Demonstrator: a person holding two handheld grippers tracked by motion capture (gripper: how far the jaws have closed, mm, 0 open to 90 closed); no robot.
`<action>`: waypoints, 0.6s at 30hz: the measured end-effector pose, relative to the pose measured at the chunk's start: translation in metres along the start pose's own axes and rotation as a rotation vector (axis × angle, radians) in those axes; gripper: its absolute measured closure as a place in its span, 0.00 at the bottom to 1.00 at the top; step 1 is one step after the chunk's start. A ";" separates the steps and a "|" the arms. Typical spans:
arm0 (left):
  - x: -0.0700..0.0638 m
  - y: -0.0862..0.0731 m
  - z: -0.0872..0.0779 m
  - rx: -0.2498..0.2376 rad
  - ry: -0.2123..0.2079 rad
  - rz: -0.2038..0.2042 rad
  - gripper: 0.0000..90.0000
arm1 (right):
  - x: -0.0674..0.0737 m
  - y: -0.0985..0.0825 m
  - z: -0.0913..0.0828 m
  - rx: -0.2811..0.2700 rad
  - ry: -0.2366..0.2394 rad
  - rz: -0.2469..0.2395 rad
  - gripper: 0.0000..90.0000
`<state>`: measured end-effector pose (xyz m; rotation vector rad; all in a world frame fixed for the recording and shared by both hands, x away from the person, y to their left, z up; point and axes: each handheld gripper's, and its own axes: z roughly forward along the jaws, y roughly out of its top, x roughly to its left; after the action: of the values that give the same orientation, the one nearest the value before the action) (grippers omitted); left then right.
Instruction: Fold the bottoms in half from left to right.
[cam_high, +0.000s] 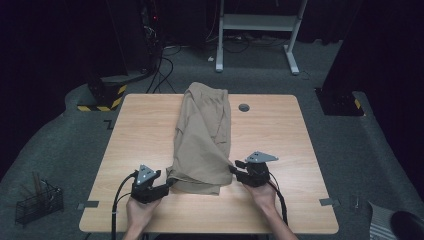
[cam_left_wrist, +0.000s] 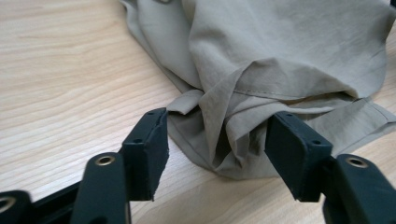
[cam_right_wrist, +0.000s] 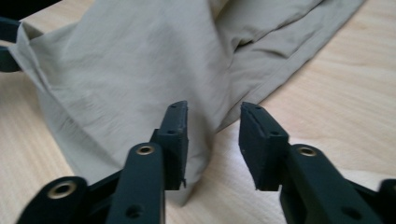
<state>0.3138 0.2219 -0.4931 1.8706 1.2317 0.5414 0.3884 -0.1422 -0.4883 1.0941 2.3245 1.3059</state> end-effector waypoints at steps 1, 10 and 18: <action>0.002 0.000 -0.002 0.001 0.001 -0.008 0.42 | 0.000 0.001 0.000 -0.002 -0.004 0.004 0.67; 0.017 -0.005 -0.005 0.027 0.042 -0.040 0.54 | 0.012 0.011 0.019 -0.001 -0.015 -0.015 0.67; 0.029 0.013 0.031 0.065 -0.027 -0.076 0.50 | 0.022 0.008 0.040 0.092 0.009 -0.087 0.97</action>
<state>0.3561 0.2329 -0.5027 1.8710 1.3109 0.4383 0.3991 -0.0996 -0.5012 1.0032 2.4316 1.1863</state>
